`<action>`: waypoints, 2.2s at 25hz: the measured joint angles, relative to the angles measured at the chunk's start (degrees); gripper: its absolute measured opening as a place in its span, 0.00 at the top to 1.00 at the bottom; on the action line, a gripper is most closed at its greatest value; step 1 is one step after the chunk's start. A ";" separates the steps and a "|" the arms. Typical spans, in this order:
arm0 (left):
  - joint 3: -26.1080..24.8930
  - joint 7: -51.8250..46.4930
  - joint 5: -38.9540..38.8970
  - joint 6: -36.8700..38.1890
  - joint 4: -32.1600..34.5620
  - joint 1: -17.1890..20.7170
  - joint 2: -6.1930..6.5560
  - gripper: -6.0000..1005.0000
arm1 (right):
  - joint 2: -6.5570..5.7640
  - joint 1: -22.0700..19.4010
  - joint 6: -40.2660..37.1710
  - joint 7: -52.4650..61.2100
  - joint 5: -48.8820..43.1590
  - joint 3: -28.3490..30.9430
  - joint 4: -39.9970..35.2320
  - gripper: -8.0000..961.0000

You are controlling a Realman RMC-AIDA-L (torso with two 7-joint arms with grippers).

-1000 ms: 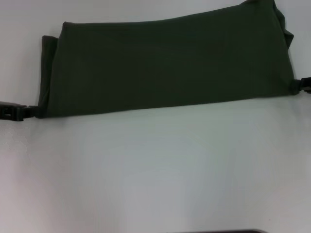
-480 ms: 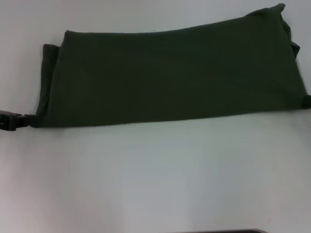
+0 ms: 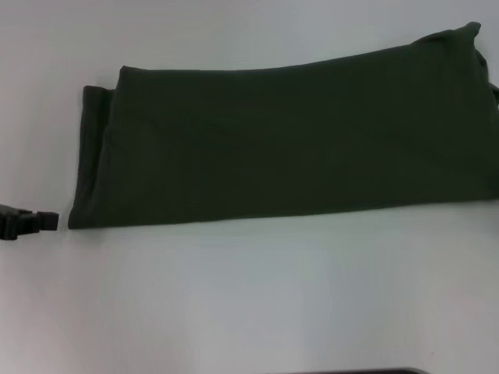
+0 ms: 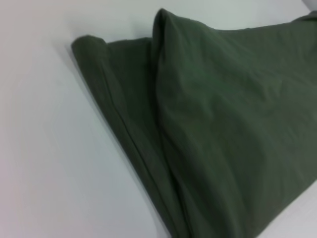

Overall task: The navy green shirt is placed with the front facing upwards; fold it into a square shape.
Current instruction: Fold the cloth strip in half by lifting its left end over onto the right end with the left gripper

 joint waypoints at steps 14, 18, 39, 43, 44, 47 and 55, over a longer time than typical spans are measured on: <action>1.37 -0.86 0.33 1.45 0.46 -0.70 -0.51 0.88 | 0.52 -1.14 -1.75 -2.18 -0.28 2.26 0.08 0.98; 1.73 -2.50 1.45 0.52 0.31 -1.69 -0.96 0.87 | 0.54 -0.86 -1.60 -1.99 -0.28 2.24 0.09 0.98; 2.08 -6.95 3.94 -1.23 -3.48 -4.81 -0.26 0.19 | 0.04 -0.82 -1.62 -1.67 -0.25 2.65 0.10 0.98; 2.02 -7.01 4.21 -0.91 -4.06 -5.33 -0.25 0.17 | 0.02 -0.82 -1.62 -1.61 -0.25 2.65 0.10 0.98; 2.01 -7.01 4.22 -0.84 -4.07 -5.47 -0.26 0.17 | 0.02 -0.83 -1.62 -1.60 -0.25 2.65 0.09 0.98; 2.01 -6.97 4.27 -0.81 -4.09 -5.83 -0.45 0.18 | 0.03 -0.82 -1.62 -1.59 -0.25 2.65 0.10 0.98; 3.67 -6.99 4.47 -1.20 -4.12 -6.16 -1.04 0.18 | -0.04 -0.82 -1.60 -1.58 -0.26 2.65 0.10 0.98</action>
